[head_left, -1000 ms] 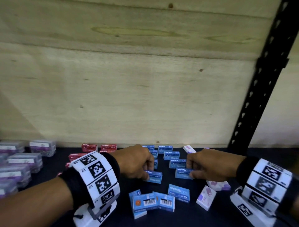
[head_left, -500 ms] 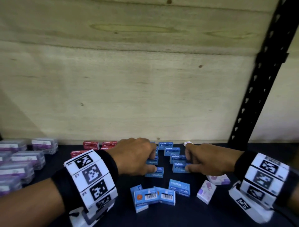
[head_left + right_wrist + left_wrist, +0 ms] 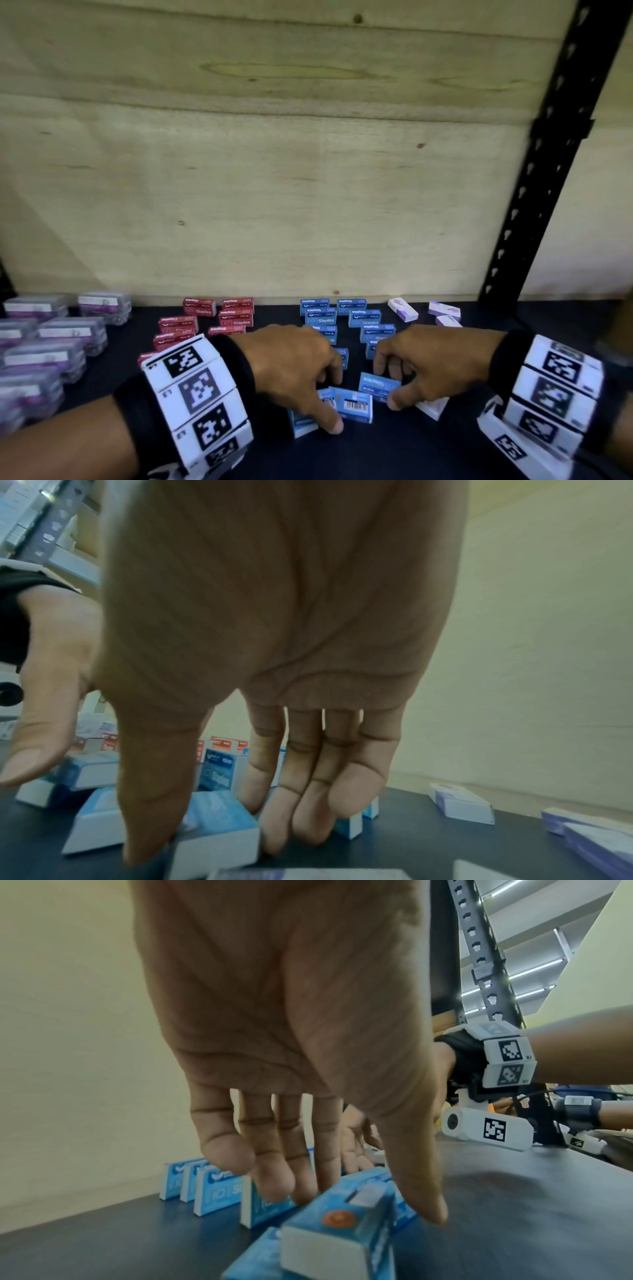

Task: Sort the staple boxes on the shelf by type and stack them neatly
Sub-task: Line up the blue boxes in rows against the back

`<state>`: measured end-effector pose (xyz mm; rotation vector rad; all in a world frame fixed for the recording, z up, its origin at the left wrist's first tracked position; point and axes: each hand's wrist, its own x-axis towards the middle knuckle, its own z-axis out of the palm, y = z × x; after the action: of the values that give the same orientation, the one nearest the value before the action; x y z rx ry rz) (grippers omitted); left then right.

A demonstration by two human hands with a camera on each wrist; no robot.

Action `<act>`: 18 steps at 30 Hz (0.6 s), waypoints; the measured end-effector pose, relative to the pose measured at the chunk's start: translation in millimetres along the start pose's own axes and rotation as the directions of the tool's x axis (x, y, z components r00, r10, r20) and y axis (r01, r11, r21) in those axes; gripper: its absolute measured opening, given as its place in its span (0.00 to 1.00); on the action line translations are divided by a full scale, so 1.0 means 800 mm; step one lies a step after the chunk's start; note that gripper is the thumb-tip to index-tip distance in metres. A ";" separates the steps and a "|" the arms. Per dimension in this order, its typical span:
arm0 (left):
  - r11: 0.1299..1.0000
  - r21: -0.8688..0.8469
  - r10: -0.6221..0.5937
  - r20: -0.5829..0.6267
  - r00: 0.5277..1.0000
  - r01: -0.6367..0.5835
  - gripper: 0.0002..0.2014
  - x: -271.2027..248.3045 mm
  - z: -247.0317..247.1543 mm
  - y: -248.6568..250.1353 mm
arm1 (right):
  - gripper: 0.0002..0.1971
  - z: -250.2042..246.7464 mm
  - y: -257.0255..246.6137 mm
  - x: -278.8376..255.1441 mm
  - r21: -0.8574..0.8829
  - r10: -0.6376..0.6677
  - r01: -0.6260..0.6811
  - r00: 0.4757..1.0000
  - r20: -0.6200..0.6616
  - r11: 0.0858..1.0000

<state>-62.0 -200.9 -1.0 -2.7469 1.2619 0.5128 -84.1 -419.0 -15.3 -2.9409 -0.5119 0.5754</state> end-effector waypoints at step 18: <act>0.991 0.128 0.058 -0.074 0.996 -0.048 0.22 -0.002 0.029 -0.003 | 0.13 0.000 -0.006 -0.011 -0.008 0.055 -0.055 0.998 -0.010 0.998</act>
<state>-67.1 -193.6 -22.4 -2.6590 1.3378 0.3201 -93.6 -417.5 -11.3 -2.9722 -0.4343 0.5654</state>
